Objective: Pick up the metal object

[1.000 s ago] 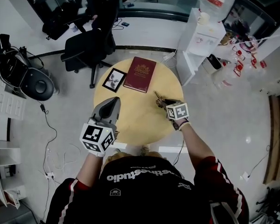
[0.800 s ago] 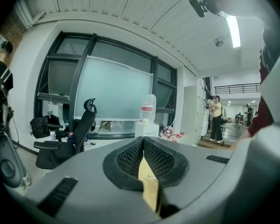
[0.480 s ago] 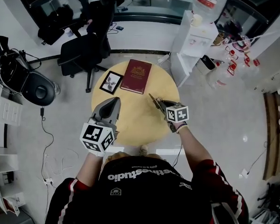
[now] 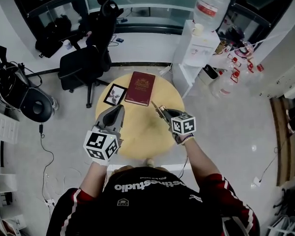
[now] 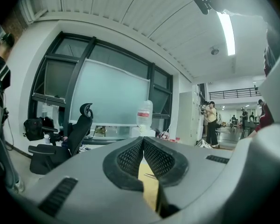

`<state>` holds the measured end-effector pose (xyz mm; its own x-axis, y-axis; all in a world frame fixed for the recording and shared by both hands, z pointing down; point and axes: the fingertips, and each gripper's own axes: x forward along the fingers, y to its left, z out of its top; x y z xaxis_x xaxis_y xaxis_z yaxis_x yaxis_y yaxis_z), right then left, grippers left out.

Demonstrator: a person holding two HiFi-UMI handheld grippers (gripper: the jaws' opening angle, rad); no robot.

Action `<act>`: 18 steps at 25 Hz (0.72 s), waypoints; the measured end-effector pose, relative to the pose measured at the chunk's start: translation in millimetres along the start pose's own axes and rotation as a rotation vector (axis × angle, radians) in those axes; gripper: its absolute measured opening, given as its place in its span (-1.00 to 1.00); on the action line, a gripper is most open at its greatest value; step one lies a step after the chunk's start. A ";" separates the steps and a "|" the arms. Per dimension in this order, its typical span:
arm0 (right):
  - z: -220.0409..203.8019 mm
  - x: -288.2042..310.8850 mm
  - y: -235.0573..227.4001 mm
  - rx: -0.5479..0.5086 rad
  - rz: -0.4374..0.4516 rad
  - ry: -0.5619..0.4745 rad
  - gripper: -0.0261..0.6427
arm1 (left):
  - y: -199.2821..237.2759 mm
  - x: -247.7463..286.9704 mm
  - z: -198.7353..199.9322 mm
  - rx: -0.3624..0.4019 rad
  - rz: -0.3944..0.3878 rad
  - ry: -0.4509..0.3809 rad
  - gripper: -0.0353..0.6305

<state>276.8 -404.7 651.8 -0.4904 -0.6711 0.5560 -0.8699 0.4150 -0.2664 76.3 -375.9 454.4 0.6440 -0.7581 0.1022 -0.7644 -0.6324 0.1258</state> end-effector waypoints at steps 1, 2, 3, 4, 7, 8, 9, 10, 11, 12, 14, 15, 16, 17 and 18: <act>3.0 -2.1 2.9 0.003 -0.002 -0.010 -0.83 | 1.5 -0.1 2.2 0.001 -0.004 -0.002 -0.84; 5.0 -4.7 6.7 0.005 -0.003 -0.018 -0.83 | 2.6 -0.9 4.4 0.002 -0.008 -0.003 -0.84; 6.4 -7.8 11.4 0.008 -0.005 -0.026 -0.83 | 3.4 -2.1 6.3 0.004 -0.014 -0.003 -0.84; 7.8 -11.3 16.6 0.011 -0.006 -0.036 -0.83 | 4.1 -3.3 8.1 0.006 -0.021 -0.004 -0.84; 15.7 -23.2 32.9 0.025 -0.012 -0.076 -0.83 | 8.1 -5.9 13.5 0.010 -0.040 -0.010 -0.84; 18.6 -27.1 38.7 0.030 -0.014 -0.089 -0.83 | 10.4 -6.9 14.9 0.009 -0.044 -0.013 -0.84; 20.8 -31.0 44.6 0.034 -0.018 -0.100 -0.83 | 13.0 -8.0 15.9 0.006 -0.046 -0.016 -0.84; 22.5 -35.1 50.1 0.036 -0.024 -0.109 -0.83 | 15.5 -8.9 16.5 0.002 -0.049 -0.020 -0.84; 24.5 -39.6 54.9 0.037 -0.031 -0.118 -0.83 | 17.4 -9.4 17.1 -0.002 -0.053 -0.025 -0.84; 27.1 -44.2 59.3 0.036 -0.037 -0.127 -0.83 | 18.7 -9.6 18.0 -0.007 -0.057 -0.031 -0.84; 34.0 -52.5 67.7 0.031 -0.046 -0.143 -0.83 | 20.7 -11.4 20.7 -0.015 -0.064 -0.041 -0.84; 36.8 -55.7 72.0 0.028 -0.052 -0.146 -0.83 | 21.8 -13.6 21.7 -0.020 -0.068 -0.045 -0.84; 38.9 -58.7 76.2 0.024 -0.064 -0.145 -0.83 | 23.0 -16.7 22.1 -0.029 -0.071 -0.048 -0.84; 40.6 -61.5 80.1 0.020 -0.080 -0.143 -0.83 | 24.8 -20.3 22.5 -0.043 -0.073 -0.052 -0.84; 42.4 -64.2 83.9 0.015 -0.099 -0.141 -0.83 | 27.2 -24.2 23.2 -0.058 -0.074 -0.057 -0.84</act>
<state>233.1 -352.9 560.4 -0.4040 -0.7881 0.4644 -0.9144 0.3342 -0.2285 39.3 -378.5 432.4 0.6947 -0.7185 0.0341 -0.7106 -0.6781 0.1879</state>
